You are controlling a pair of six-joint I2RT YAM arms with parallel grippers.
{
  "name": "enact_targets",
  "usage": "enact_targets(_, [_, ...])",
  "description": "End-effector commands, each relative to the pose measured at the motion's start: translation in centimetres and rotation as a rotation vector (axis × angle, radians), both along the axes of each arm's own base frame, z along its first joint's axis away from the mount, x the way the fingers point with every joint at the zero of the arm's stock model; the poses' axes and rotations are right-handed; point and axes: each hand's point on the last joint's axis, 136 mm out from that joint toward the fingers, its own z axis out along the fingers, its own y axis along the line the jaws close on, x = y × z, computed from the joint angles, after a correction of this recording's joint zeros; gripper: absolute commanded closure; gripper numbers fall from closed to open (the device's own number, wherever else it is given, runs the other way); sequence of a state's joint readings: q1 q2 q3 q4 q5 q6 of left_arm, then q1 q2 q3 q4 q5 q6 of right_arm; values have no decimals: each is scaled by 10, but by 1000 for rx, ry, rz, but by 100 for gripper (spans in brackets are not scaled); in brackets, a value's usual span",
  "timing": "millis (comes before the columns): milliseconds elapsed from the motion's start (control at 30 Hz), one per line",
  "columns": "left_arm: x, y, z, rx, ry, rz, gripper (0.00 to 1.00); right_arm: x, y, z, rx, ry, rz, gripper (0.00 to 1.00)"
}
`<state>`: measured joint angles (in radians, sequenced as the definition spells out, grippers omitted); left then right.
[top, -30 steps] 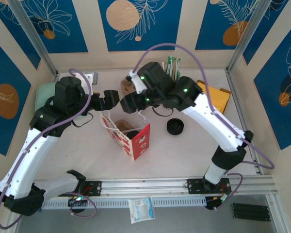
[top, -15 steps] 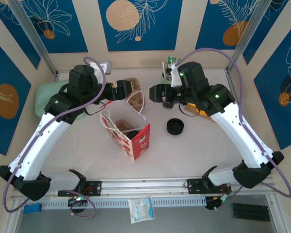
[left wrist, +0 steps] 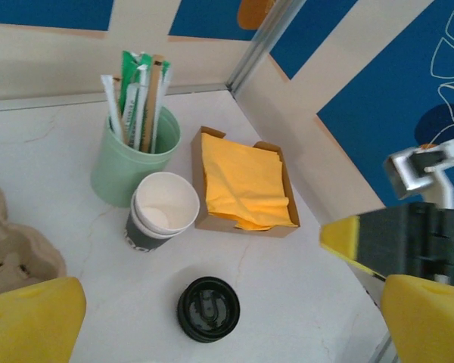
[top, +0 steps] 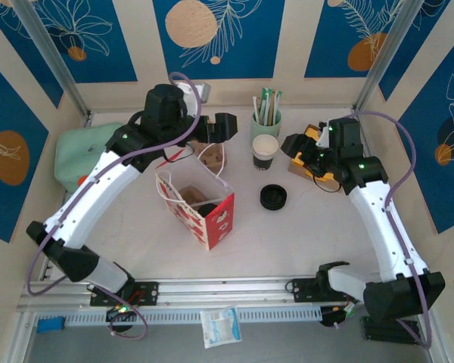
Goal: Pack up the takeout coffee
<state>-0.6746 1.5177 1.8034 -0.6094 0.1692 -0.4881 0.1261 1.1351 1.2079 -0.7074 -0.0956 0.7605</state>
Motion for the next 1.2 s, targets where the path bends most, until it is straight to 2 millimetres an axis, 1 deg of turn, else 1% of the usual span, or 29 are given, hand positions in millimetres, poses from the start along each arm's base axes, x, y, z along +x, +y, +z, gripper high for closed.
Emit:
enact_targets(0, [-2, -19, 18, -20, -52, -64, 1, 10, -8, 1, 152, -5, -44, 19])
enact_targets(133, [2, -37, 14, -8, -52, -97, 1, 26, -35, -28, 268, 67, -125, 20])
enact_targets(233, [4, -46, 11, 1, -53, -116, 1, 37, -54, -50, 314, 105, -187, 21])
enact_targets(333, [6, -54, 7, 5, -54, -135, 1, 45, -69, -70, 320, 152, -252, 21])
enact_targets(500, [9, -61, 6, 0, -67, -155, 1, 58, -88, -102, 368, 214, -341, 22])
enact_targets(733, [11, -69, 4, -2, -76, -186, 1, 71, -96, -144, 449, 308, -441, 24])
enact_targets(833, [12, -74, 3, -10, -71, -200, 0, 75, -97, -158, 481, 332, -472, 25])
enact_targets(1000, [12, -78, 0, -10, -60, -216, 1, 81, -99, -175, 506, 356, -507, 28])
enact_targets(1167, [13, -80, -2, -3, -55, -221, 1, 86, -101, -185, 512, 367, -526, 34])
